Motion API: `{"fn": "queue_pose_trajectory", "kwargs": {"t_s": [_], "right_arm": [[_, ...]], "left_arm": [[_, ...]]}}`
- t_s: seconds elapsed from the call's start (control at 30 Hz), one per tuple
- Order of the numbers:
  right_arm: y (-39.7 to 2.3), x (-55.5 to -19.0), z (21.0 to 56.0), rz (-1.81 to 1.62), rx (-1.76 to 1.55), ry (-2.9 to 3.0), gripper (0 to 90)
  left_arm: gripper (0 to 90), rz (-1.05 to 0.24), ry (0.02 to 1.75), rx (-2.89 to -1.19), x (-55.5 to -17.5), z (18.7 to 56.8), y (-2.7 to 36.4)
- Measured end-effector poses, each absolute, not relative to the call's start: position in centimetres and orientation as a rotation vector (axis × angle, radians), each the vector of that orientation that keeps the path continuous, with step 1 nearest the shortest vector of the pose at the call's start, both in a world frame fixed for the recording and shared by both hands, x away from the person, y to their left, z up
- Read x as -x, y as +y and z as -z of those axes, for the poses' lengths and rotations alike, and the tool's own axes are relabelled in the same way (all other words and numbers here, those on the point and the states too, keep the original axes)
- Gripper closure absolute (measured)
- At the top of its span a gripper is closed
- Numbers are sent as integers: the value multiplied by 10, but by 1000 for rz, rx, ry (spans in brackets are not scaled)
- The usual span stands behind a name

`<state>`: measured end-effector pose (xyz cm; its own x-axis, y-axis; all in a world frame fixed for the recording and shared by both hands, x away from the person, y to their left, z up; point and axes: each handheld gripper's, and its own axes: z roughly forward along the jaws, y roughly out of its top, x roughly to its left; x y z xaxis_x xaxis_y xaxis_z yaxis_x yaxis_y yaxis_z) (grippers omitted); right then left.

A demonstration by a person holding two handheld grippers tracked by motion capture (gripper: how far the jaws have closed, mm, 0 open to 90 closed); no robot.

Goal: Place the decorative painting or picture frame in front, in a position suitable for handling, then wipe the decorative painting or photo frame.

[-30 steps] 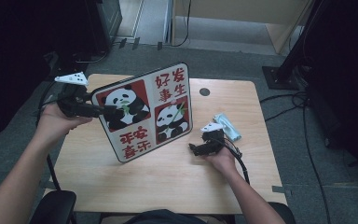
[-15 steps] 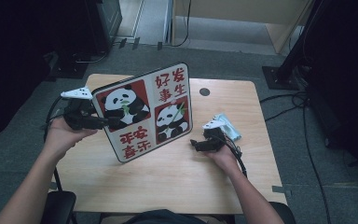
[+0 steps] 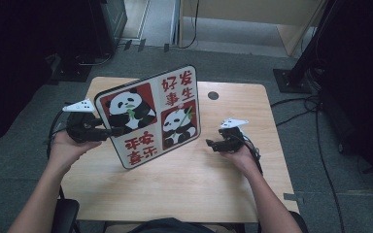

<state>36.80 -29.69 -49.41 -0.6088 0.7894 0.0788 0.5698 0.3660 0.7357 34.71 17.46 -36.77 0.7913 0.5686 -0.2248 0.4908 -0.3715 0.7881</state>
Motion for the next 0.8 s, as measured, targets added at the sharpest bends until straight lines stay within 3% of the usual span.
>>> {"fn": "queue_pose_trajectory", "kwargs": {"t_s": [0.2, 0.47, 0.8], "right_arm": [[-315, -369, 485, -1136, -1230, 2302, 330], [-343, -370, 483, -1126, -1260, 2285, 381], [-368, -381, 486, -1093, -1342, 2216, 455]], "left_arm": [[510, -91, 788, -2020, -345, 373, 175], [604, -57, 795, -2013, -344, 379, 178], [622, -35, 798, -2017, -345, 385, 174]]}}
